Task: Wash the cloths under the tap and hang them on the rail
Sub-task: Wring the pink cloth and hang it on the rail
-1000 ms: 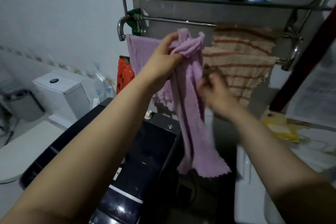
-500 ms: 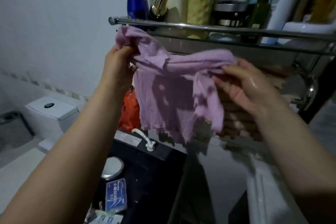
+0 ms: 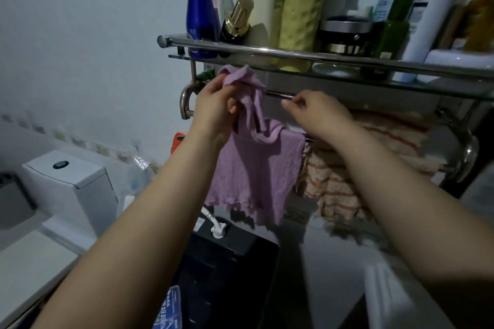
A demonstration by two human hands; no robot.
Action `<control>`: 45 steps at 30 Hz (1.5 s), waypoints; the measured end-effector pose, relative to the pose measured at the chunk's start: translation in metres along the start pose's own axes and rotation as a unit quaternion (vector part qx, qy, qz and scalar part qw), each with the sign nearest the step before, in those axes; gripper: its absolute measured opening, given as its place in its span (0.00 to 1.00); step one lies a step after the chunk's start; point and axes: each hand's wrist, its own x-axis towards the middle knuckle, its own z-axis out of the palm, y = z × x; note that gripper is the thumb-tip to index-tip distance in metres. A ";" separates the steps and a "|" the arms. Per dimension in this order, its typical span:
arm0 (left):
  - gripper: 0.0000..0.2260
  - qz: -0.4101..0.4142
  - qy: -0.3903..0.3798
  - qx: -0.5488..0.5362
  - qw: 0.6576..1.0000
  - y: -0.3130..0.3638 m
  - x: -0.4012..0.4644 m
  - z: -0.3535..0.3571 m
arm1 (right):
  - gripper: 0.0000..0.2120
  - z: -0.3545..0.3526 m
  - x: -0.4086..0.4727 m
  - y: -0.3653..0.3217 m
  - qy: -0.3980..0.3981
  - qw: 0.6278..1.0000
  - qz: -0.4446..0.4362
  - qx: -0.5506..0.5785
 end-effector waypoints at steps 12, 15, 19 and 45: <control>0.08 -0.039 -0.133 0.075 0.987 -0.010 0.015 -0.008 | 0.09 -0.009 -0.010 0.008 0.011 0.786 0.178 0.592; 0.06 0.082 0.015 0.240 0.967 -0.012 0.024 -0.026 | 0.07 -0.013 -0.014 0.023 0.047 0.735 0.156 0.659; 0.04 0.096 0.065 0.230 0.966 -0.013 0.031 -0.031 | 0.16 -0.005 -0.026 0.042 0.069 0.973 -0.056 0.213; 0.21 0.079 0.069 0.793 0.600 -0.055 0.067 -0.027 | 0.15 -0.010 -0.005 0.036 0.097 0.970 0.057 -0.215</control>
